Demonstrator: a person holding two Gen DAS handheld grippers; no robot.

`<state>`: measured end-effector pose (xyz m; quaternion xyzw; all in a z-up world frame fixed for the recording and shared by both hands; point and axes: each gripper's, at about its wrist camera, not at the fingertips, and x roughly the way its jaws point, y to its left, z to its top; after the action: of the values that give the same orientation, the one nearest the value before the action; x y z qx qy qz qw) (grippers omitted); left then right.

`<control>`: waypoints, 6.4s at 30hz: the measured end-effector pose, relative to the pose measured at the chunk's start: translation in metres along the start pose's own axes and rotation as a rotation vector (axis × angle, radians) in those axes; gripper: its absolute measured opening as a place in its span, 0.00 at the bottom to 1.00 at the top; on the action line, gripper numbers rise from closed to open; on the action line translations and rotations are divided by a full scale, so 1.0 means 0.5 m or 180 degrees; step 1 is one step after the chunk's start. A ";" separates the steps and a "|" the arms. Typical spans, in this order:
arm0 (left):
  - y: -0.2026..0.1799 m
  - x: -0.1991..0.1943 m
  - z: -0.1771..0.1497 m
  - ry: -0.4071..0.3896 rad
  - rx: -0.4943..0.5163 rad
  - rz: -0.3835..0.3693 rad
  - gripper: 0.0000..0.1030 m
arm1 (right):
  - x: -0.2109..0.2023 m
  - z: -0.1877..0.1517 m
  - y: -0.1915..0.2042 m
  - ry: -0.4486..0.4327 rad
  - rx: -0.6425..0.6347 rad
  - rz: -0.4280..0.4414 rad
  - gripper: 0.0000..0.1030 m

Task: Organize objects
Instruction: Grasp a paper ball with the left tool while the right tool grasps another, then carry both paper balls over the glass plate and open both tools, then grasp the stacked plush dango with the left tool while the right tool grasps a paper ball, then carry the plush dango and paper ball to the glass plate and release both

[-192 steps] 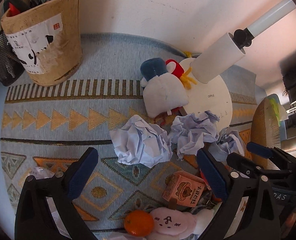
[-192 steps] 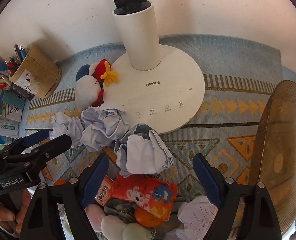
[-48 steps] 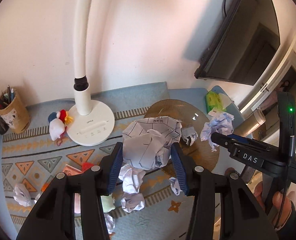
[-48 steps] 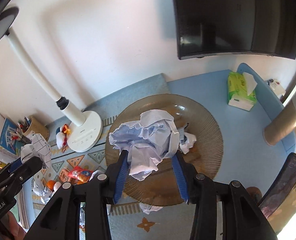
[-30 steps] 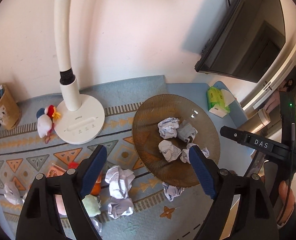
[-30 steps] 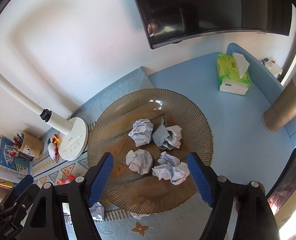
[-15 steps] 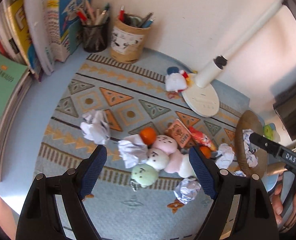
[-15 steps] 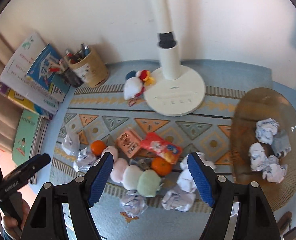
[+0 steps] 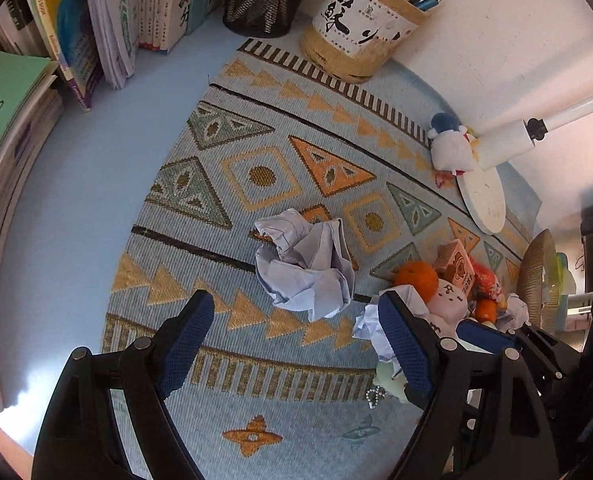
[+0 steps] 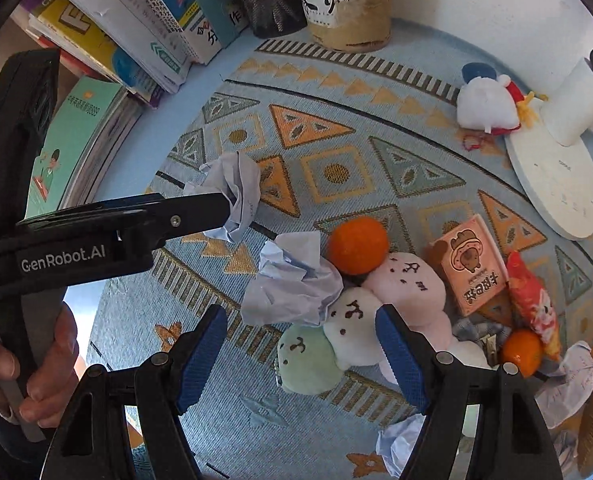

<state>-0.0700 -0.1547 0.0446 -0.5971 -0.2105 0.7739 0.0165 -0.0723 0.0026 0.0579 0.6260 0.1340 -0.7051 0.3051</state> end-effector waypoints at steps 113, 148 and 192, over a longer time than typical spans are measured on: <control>-0.389 -0.087 -0.118 -0.0510 0.0572 -0.0047 0.94 | -0.292 -0.233 -0.432 -0.0813 0.1529 -0.0298 0.70; -0.221 0.098 -0.104 0.0307 0.0909 -0.0126 0.76 | -0.014 -0.228 -0.168 0.0163 0.0547 0.0168 0.72; -0.636 -0.052 -0.149 -0.0286 0.1819 -0.0553 0.39 | -0.356 -0.392 -0.433 -0.1356 0.1503 -0.0174 0.43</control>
<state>-0.0649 0.1507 0.1633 -0.5132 -0.0350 0.8231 0.2407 -0.0394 0.3296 0.1525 0.5140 -0.0835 -0.8398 0.1535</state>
